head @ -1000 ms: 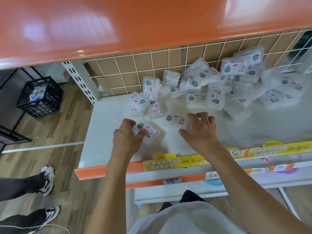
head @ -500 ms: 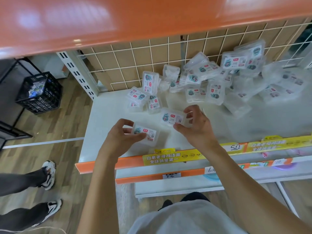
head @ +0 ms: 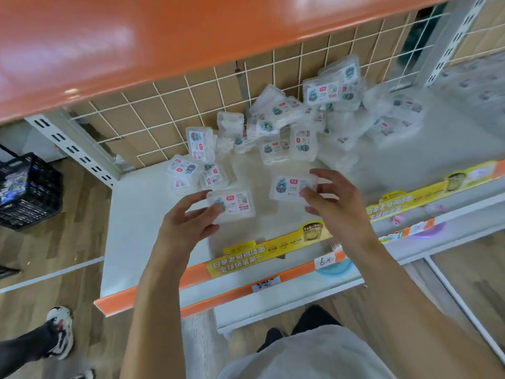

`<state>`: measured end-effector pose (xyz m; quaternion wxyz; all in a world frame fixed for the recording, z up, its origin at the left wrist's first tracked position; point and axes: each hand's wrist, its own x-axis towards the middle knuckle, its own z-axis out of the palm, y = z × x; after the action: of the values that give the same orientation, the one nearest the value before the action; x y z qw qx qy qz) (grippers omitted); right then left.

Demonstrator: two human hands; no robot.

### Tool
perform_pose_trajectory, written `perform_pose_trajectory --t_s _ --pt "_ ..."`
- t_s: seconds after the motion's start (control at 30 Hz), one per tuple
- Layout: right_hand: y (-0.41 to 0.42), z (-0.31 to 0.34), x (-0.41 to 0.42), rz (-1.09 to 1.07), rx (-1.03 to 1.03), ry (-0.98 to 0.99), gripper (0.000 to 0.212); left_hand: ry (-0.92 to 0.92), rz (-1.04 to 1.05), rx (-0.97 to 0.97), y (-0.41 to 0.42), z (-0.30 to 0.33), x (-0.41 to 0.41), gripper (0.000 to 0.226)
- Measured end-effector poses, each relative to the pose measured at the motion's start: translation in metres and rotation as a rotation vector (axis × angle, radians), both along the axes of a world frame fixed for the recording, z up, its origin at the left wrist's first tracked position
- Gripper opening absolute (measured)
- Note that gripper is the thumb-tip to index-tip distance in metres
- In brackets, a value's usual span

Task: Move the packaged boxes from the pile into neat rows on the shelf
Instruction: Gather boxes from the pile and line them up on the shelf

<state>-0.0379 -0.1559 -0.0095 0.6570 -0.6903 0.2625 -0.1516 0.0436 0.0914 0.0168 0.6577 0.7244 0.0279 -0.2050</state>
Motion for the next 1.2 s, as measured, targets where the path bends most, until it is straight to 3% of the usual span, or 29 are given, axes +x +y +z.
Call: perform_pose_trajectory --t_s 0.47,1.2 --pt "-0.124 0.019 -0.103 -0.354 -0.023 -0.041 0.033 -0.032 -0.356 -0.040 -0.171 0.004 -0.026 0.033" --pt "-0.380 0.031 -0.295 -0.652 0.033 -0.004 0.031 0.000 -0.612 -0.134 -0.497 -0.007 -0.157 0.024"
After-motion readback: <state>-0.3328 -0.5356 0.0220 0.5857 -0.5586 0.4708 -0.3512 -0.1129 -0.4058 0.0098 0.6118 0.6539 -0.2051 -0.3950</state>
